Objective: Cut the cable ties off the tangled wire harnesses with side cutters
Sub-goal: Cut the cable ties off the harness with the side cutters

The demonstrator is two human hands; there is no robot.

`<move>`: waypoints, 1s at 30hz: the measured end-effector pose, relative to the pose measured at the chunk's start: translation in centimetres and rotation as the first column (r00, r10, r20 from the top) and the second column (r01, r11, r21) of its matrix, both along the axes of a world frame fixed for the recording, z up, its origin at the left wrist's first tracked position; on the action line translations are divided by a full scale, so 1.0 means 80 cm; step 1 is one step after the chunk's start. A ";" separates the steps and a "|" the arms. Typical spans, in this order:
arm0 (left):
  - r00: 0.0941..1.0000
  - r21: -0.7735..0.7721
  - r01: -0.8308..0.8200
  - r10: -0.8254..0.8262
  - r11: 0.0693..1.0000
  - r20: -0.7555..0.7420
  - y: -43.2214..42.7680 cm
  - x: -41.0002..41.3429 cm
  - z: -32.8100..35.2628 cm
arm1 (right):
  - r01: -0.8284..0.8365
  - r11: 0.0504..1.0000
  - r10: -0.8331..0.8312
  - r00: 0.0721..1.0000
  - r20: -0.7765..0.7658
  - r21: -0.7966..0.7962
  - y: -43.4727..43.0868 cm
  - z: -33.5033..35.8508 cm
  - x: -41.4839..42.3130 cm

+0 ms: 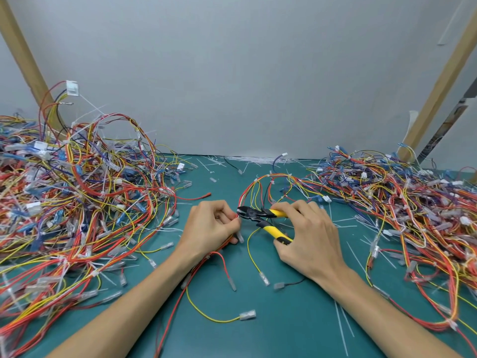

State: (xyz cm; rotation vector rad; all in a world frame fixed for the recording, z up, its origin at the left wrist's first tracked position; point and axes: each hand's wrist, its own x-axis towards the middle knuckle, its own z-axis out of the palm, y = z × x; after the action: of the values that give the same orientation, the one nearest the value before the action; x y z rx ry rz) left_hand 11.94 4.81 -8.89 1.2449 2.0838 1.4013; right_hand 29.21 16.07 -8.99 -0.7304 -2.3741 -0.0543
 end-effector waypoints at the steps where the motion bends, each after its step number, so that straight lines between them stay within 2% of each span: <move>1: 1.000 -0.001 -0.012 0.012 1.000 -0.013 0.000 0.000 0.000 | -0.002 1.000 0.002 1.000 0.000 0.003 0.000 0.000 0.000; 8: 0.999 -0.009 -0.040 0.039 0.999 -0.030 0.001 0.000 -0.002 | -0.011 1.000 0.011 1.000 -0.008 0.029 -0.003 0.001 -0.002; 19: 0.999 -0.024 -0.030 0.030 0.999 -0.030 0.003 -0.002 -0.003 | 0.003 0.987 -0.002 1.000 -0.012 0.158 0.001 0.003 -0.002; 30: 1.000 -0.047 -0.024 0.024 0.999 -0.009 0.002 -0.004 -0.001 | 0.004 0.984 -0.007 1.000 0.012 0.176 -0.002 0.005 -0.004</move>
State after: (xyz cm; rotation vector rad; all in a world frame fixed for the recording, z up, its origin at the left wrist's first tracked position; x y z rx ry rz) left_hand 11.63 4.96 -8.97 1.2134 2.1313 1.3516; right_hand 28.92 15.89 -8.60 -0.6536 -2.3432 -0.2681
